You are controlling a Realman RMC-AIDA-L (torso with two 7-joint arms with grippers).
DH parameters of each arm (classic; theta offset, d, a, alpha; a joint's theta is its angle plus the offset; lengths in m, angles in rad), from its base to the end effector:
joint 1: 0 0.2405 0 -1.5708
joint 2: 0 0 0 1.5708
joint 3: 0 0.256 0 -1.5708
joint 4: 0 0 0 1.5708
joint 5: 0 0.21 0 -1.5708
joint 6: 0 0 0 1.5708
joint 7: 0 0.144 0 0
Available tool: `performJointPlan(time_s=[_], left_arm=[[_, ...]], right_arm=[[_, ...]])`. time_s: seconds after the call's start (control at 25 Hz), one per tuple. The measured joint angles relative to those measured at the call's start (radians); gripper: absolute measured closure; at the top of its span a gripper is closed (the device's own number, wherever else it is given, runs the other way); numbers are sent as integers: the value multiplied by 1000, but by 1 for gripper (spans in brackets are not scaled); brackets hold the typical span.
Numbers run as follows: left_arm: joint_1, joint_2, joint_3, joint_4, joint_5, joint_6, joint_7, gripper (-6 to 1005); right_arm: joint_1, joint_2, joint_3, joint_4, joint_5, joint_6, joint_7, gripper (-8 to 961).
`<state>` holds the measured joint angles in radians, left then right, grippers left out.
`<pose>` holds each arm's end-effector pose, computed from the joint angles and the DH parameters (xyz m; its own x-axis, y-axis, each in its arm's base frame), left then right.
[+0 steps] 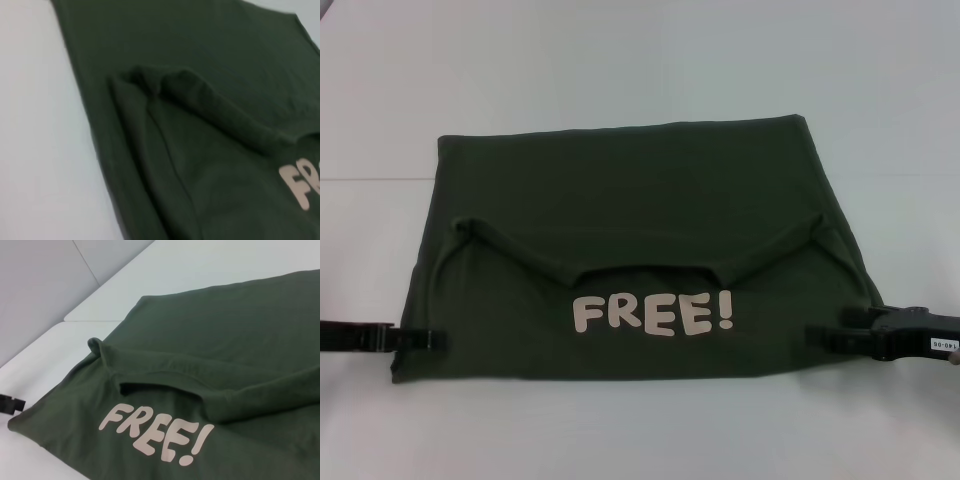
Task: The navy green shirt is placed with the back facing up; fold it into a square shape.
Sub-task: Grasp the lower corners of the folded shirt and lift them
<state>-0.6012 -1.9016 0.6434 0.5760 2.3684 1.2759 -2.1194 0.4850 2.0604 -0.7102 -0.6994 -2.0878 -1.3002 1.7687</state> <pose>-0.3405 0.3665 0.0579 0.3903 0.8495 0.3549 0.9124 -0.3053 -0.2726 0.3087 0.3453 0.0124 0.5934 -0.6487 -0.4765 -0.7949 -0.5653 -0.2203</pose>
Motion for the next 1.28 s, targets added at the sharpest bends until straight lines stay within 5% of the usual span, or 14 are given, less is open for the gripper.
performJointPlan(time_s=[1.28], left_arm=[[-18,-17,28,-12,13,14,11,239]], right_arm=[[13,4,0,0,0,8,0,6]])
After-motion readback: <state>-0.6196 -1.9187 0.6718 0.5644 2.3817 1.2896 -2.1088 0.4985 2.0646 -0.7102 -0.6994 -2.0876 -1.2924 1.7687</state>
